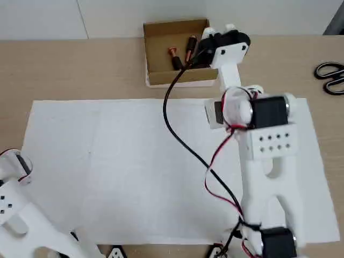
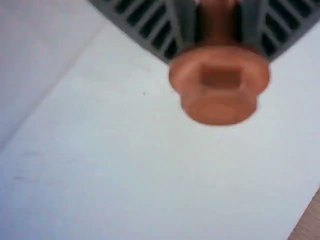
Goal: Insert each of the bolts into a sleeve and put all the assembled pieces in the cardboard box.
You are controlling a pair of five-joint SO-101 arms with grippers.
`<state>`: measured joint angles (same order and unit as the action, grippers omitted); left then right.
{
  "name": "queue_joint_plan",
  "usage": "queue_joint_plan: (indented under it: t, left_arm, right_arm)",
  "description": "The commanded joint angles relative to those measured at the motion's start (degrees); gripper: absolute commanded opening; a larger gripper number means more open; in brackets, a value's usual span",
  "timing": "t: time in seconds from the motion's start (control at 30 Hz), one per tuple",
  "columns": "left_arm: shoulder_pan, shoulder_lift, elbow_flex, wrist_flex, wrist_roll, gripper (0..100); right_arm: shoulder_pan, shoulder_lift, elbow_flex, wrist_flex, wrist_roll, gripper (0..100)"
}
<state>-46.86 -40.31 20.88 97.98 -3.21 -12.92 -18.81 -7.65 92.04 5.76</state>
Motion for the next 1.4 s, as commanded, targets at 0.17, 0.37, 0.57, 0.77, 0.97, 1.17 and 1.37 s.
queue_joint_plan:
  t: [0.17,0.37,0.57,0.77,0.97,1.17,1.37]
  left_arm:
    - [-0.09,-1.49,-0.48,0.79,-0.09,0]
    - [0.18,-1.49,-1.45,1.05,-0.18,0]
    - [0.18,-1.49,-4.79,1.14,-0.18,0]
    - [0.00,-1.49,-10.33,0.97,-0.18,0]
    - [0.09,-1.49,-11.03,1.05,0.09,0]
    - [-0.09,-1.49,-11.03,1.05,0.09,0]
    - [0.00,-1.49,-11.03,1.14,0.18,0]
  right_arm:
    - [0.48,-28.00,19.25,-11.03,2.73,0.9]
    - [0.75,-44.97,42.20,-22.11,5.98,0.4]
    - [2.68,-56.40,52.31,-24.84,8.18,0.4]
    - [2.86,-59.47,53.71,-24.31,8.53,0.4]
    - [2.59,-59.91,53.98,-24.31,8.00,0.4]
    - [2.68,-60.00,53.98,-24.75,1.41,0.4]
    - [2.59,-60.00,53.89,-24.40,0.53,0.4]
